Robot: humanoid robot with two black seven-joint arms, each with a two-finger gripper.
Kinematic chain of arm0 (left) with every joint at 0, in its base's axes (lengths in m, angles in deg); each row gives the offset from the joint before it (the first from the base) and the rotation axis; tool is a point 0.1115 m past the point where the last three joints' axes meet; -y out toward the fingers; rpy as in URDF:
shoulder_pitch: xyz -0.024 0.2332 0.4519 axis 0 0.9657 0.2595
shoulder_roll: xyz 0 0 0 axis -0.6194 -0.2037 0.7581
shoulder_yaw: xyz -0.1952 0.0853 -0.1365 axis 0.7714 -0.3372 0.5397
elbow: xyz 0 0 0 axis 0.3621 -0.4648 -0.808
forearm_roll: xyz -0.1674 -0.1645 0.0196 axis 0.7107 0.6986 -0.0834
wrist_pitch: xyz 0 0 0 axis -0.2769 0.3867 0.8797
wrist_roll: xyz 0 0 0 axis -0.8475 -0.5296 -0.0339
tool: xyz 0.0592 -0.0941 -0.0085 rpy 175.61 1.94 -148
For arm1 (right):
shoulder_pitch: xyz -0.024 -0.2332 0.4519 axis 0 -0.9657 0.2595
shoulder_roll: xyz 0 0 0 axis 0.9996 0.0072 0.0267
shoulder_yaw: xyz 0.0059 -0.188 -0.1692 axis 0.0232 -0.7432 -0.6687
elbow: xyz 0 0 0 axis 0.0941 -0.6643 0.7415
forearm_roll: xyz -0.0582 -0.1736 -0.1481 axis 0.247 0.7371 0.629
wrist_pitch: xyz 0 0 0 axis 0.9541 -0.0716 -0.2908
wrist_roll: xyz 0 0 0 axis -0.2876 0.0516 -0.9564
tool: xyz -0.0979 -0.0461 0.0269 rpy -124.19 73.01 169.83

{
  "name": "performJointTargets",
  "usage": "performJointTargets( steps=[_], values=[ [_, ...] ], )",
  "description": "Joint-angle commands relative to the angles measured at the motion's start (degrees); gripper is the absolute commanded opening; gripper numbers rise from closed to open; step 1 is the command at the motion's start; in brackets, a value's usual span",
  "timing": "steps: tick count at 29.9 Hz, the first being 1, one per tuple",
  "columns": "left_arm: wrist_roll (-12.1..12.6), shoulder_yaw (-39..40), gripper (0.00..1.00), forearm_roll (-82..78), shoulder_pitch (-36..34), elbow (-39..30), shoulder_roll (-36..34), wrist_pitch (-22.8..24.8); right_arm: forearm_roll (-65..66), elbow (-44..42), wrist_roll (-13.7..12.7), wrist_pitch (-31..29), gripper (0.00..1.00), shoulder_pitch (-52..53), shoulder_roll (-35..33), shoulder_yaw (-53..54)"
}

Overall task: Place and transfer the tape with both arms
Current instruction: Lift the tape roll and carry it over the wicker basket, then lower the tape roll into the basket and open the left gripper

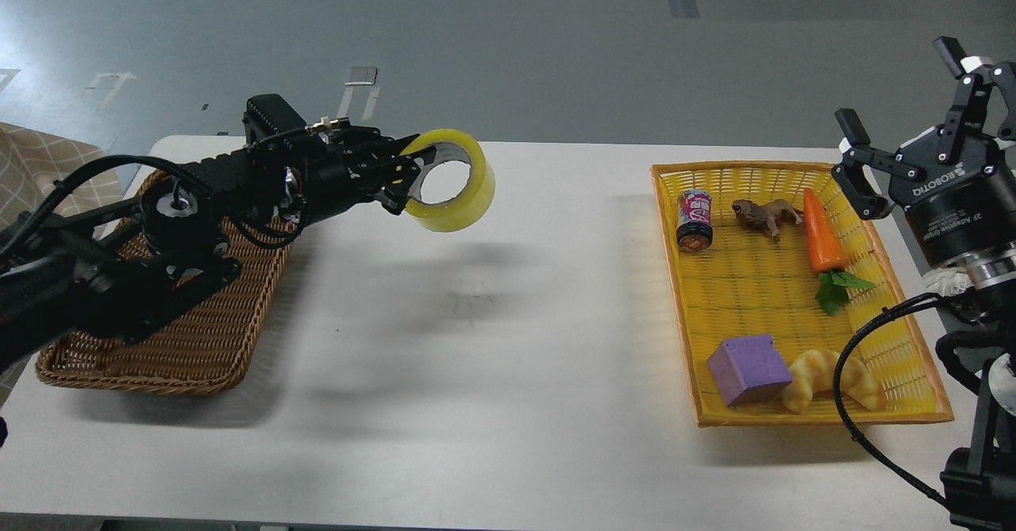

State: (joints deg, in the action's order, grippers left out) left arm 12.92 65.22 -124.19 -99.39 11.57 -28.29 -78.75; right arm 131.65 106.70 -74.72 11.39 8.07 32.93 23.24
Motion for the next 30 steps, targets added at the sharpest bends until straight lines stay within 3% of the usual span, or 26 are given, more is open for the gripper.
performJointTargets(
  steps=[1, 9, 15, 19, 26, 30],
  values=[
    [-3.04, 0.06, 0.0, 0.55, 0.03, 0.06, -6.09, -0.39, 0.0, -0.04, 0.0, 0.0, 1.0, -0.16, 0.04, -0.1],
    [-8.14, 0.59, 0.0, 1.42, 0.03, 1.03, -14.79, -0.92, 0.0, -0.04, 0.0, 0.0, 1.0, -0.16, 0.04, -0.19],
    [-8.19, -0.02, 0.0, 1.6, 0.82, 1.56, -20.43, -0.92, 0.0, 0.05, 0.0, 0.0, 1.0, -0.07, -0.05, -0.19],
    [-8.19, -0.38, 0.0, 1.6, 2.84, 5.59, -21.14, -2.15, 0.0, 0.05, 0.0, 0.0, 1.0, -0.16, -0.05, -0.19],
    [-8.19, -0.29, 0.0, 1.78, 8.9, 17.54, -19.99, -10.31, 0.09, 0.05, 0.0, 0.0, 1.0, -0.59, -0.13, -0.19],
    [-8.19, -0.29, 0.0, 2.13, 11.63, 19.57, -19.12, -12.7, 0.09, 0.05, -0.08, 0.0, 1.0, -0.77, -0.13, -0.19]
  ],
)
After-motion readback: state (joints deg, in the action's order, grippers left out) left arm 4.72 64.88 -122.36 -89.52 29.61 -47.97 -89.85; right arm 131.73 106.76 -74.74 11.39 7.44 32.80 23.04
